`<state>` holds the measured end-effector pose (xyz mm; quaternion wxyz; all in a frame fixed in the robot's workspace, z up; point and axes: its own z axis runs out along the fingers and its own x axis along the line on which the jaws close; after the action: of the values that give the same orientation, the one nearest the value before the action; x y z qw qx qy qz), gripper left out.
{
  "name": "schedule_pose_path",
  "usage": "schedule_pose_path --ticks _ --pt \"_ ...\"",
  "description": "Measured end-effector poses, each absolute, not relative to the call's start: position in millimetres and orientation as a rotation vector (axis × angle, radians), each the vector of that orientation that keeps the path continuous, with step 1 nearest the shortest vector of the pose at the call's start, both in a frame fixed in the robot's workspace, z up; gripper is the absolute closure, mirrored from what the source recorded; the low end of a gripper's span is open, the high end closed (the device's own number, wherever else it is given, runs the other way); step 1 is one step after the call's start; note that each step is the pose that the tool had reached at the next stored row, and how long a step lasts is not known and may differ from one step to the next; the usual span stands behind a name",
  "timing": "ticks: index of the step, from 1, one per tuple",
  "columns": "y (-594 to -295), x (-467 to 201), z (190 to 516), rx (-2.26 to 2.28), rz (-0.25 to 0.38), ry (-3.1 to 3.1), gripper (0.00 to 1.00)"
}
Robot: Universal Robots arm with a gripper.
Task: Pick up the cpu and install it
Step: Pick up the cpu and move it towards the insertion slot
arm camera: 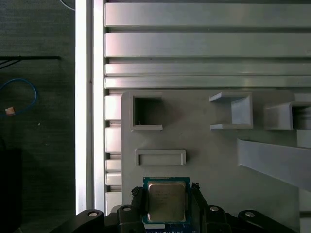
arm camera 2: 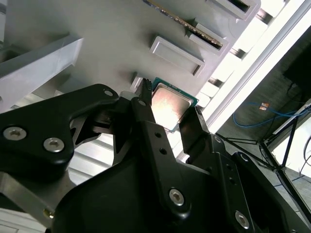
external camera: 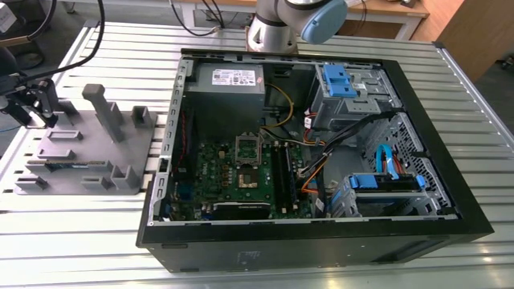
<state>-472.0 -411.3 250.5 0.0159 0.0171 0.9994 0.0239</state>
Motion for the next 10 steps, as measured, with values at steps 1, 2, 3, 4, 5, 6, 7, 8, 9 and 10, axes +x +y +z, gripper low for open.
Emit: schedule_pose_path --ticks 1,2,3,4,5,6,7,8,9,10 --pt "-411.3 -472.0 251.3 0.053 0.074 3.108 0.53" --pt "-411.3 -472.0 252.3 0.053 0.074 3.108 0.53" --pt "-411.3 -472.0 253.3 0.053 0.074 3.108 0.53" --pt "-411.3 -472.0 254.4 0.053 0.074 3.108 0.53" --pt "-411.3 -472.0 255.5 0.053 0.074 3.108 0.53" --pt "-411.3 -472.0 256.7 0.053 0.074 3.108 0.53" --pt "-411.3 -472.0 258.0 0.053 0.074 3.108 0.53" --pt "-411.3 -472.0 259.2 0.053 0.074 3.108 0.53" --pt "-411.3 -472.0 260.6 0.053 0.074 3.108 0.53" --pt "-411.3 -472.0 262.0 0.053 0.074 3.108 0.53"
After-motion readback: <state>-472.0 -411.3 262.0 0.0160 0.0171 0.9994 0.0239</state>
